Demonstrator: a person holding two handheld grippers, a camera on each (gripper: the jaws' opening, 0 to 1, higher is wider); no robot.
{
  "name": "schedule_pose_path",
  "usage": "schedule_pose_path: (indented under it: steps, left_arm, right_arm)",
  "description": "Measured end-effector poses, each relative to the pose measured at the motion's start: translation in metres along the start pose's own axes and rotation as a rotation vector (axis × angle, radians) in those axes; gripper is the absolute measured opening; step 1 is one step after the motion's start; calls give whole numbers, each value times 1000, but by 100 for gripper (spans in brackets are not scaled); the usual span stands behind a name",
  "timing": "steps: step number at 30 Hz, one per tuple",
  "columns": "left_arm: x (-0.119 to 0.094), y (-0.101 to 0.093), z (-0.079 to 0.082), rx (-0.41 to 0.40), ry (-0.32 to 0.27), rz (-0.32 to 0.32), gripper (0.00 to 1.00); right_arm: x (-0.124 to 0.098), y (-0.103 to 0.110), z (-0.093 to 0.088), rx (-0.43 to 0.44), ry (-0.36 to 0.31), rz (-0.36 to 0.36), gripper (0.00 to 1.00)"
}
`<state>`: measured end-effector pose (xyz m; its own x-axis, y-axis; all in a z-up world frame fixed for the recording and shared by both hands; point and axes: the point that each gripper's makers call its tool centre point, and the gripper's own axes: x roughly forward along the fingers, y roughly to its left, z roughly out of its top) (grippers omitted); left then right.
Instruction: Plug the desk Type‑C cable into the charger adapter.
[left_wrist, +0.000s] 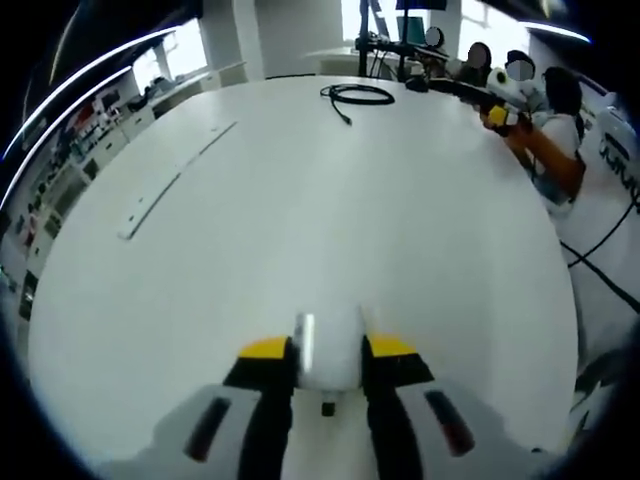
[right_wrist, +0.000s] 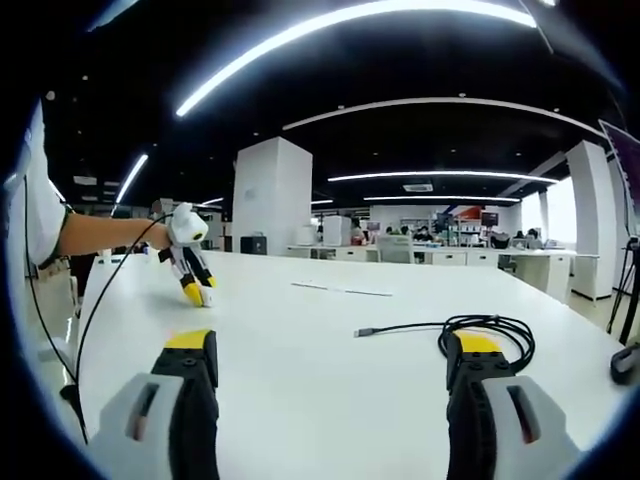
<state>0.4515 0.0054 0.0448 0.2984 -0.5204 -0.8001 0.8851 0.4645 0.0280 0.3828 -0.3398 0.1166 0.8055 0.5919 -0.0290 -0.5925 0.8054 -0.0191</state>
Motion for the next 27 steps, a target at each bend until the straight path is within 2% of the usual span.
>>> schedule_pose_path:
  steps: [11, 21, 27]
  left_arm:
    - [-2, -10, -1, 3, -8, -3, 26]
    - [-4, -18, -2, -43, -46, 21, 26]
    - [-7, -26, -3, -29, -81, 28, 26]
  right_arm:
    - [-1, 5, 2, -12, 0, 12, 96]
    - [1, 10, 4, -16, -2, 22, 96]
    - [-1, 14, 6, -19, -3, 22, 96]
